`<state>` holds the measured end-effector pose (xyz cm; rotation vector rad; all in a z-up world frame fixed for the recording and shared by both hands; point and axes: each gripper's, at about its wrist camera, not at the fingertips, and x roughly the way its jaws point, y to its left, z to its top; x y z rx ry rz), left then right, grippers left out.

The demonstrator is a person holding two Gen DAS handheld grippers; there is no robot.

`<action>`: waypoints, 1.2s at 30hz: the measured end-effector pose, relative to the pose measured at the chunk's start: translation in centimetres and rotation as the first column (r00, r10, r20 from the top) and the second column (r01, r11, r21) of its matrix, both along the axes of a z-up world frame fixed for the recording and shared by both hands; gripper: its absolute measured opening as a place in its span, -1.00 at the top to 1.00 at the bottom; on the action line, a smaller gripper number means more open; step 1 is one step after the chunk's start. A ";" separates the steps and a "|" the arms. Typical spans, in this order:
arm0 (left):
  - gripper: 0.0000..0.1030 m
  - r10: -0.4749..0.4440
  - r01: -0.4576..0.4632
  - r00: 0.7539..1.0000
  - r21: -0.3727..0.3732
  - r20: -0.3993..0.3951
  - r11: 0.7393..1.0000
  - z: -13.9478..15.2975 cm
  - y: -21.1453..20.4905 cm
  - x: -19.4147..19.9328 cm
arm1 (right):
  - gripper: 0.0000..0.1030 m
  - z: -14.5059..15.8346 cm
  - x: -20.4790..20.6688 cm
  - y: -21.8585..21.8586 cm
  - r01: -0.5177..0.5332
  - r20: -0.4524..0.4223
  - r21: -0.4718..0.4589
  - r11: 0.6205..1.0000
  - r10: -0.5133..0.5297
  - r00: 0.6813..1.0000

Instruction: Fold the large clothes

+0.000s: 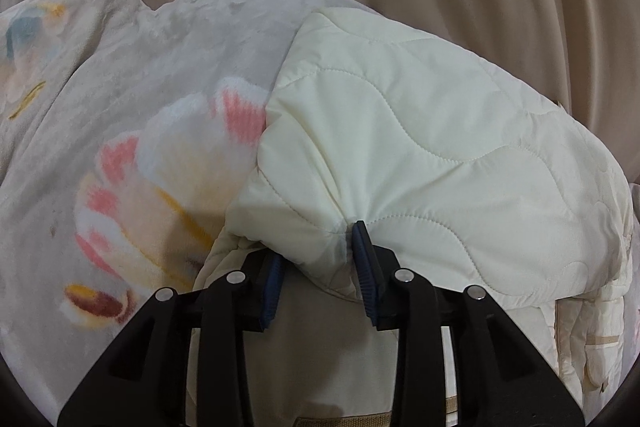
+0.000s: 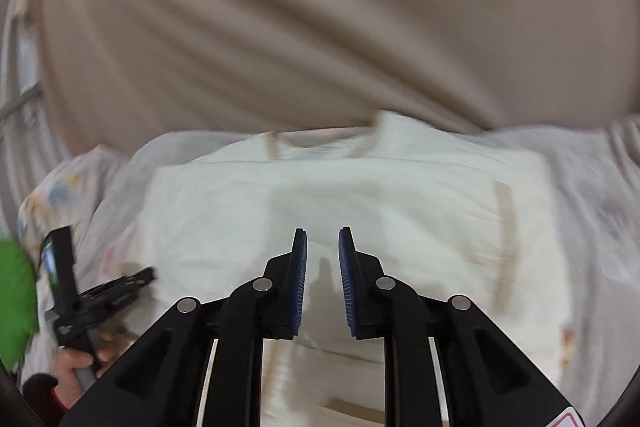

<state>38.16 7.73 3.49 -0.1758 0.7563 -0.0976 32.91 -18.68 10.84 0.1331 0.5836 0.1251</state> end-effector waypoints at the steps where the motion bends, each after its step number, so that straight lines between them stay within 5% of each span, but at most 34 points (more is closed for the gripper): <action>1: 0.38 0.000 0.000 1.000 0.001 -0.001 1.000 0.0 0.0 0.0 | 0.67 -0.1 0.9 1.7 -0.032 -0.004 -0.013 0.999 0.032 0.999; 7: 0.37 0.000 0.000 1.000 0.013 -0.006 1.000 0.0 0.0 0.1 | 0.67 -2.7 6.2 10.6 -0.151 -0.077 -0.110 0.982 0.143 0.987; 10: 0.37 -0.001 0.001 1.000 0.014 -0.011 1.000 -0.1 0.1 0.2 | 0.69 -4.1 7.4 11.6 -0.149 -0.100 -0.129 0.980 0.137 0.986; 12: 0.37 -0.002 0.002 1.000 0.016 -0.013 1.000 -0.1 0.1 0.2 | 0.84 -4.9 7.0 10.3 -0.128 -0.105 -0.134 0.983 0.114 0.988; 17: 0.35 -0.003 0.003 1.000 0.018 -0.013 1.000 -0.1 0.1 0.2 | 0.87 -5.3 5.6 1.1 0.021 -0.093 -0.091 0.996 -0.029 0.995; 23: 0.30 -0.007 0.007 1.000 0.020 -0.013 1.000 -0.1 0.1 0.2 | 1.00 -6.0 2.2 -10.7 0.238 -0.111 0.040 0.970 -0.232 0.966; 27: 0.17 -0.016 0.016 1.000 -0.032 0.011 0.999 1.3 1.3 -1.0 | 1.00 -5.8 -0.1 -13.7 0.284 -0.134 0.083 0.955 -0.272 0.953; 29: -0.09 0.001 0.002 0.999 -0.053 0.053 0.999 3.5 2.6 -2.6 | 0.72 -4.9 -1.1 -13.7 0.286 -0.108 0.060 0.956 -0.279 0.954; 31: -0.55 0.019 -0.008 0.991 -0.083 0.133 0.997 6.6 3.8 -4.2 | 0.00 -3.8 -1.9 -13.7 0.271 -0.066 0.070 0.960 -0.267 0.961; 33: -0.77 0.054 -0.034 0.972 -0.090 0.228 0.995 10.1 4.3 -5.4 | -0.36 -3.0 -2.1 -13.9 0.276 -0.028 0.095 0.956 -0.274 0.961; 36: -0.86 0.028 -0.024 0.961 -0.019 0.275 1.000 13.2 2.3 -3.9 | -0.37 -3.1 -0.9 -14.5 0.269 -0.064 0.164 0.949 -0.262 0.963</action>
